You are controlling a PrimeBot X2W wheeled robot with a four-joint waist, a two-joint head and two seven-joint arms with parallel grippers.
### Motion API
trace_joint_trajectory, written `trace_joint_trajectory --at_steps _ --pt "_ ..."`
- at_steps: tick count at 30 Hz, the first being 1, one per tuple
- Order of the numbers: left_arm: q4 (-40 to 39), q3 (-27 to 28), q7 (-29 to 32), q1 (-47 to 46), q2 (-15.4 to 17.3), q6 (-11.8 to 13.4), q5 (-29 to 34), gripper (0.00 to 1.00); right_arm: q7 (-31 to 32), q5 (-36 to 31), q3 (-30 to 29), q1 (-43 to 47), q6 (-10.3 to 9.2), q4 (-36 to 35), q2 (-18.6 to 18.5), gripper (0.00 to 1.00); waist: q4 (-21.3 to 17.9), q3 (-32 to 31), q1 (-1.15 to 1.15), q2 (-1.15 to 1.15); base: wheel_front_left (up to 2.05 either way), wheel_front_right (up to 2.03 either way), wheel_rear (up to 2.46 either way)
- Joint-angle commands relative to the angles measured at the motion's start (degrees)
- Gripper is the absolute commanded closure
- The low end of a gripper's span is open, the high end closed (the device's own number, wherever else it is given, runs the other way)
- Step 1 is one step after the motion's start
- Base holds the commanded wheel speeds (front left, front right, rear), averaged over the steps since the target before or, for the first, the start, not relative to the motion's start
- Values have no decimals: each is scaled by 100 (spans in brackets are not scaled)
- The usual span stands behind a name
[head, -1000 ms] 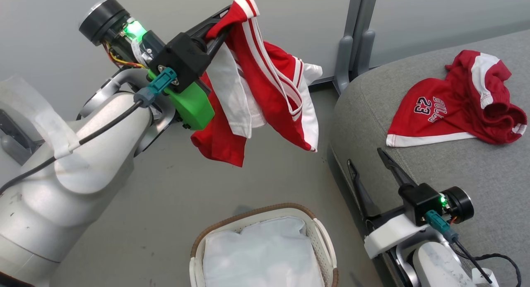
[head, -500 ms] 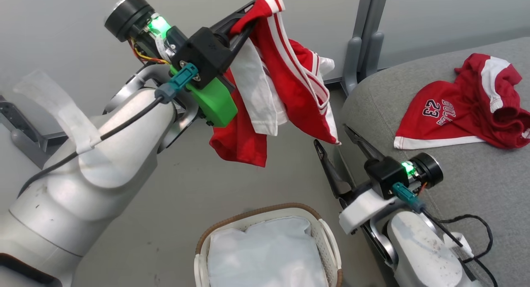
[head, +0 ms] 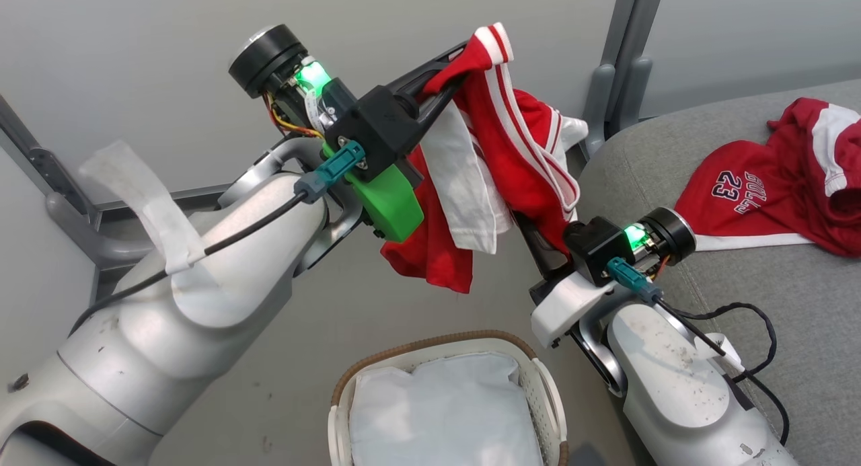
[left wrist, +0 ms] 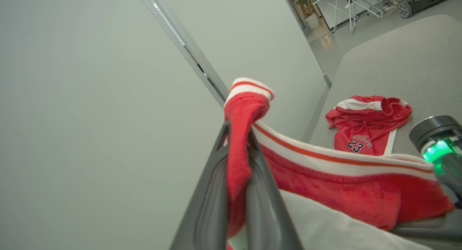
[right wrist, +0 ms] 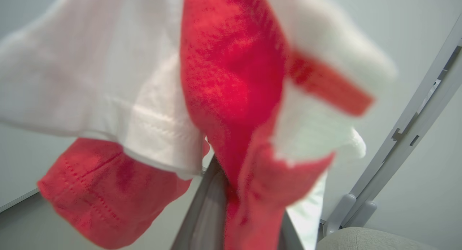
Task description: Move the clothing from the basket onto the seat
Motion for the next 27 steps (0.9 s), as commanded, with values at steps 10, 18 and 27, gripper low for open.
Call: trace_joint_trajectory --at_steps 10,18,27 --pt "236 200 -217 807 98 245 -498 52 -28 110 -137 69 -8 -314 -20 100 -66 -1 0 62 0 0 0" --pt "557 439 -418 1749 24 438 -815 0 -28 117 -379 159 -8 -579 -20 100 -99 44 0 62 0 0 0" --pt "284 926 -435 2769 -234 397 -639 0 -28 -9 -700 264 -8 -776 -19 100 -97 157 0 62 0 0 0"
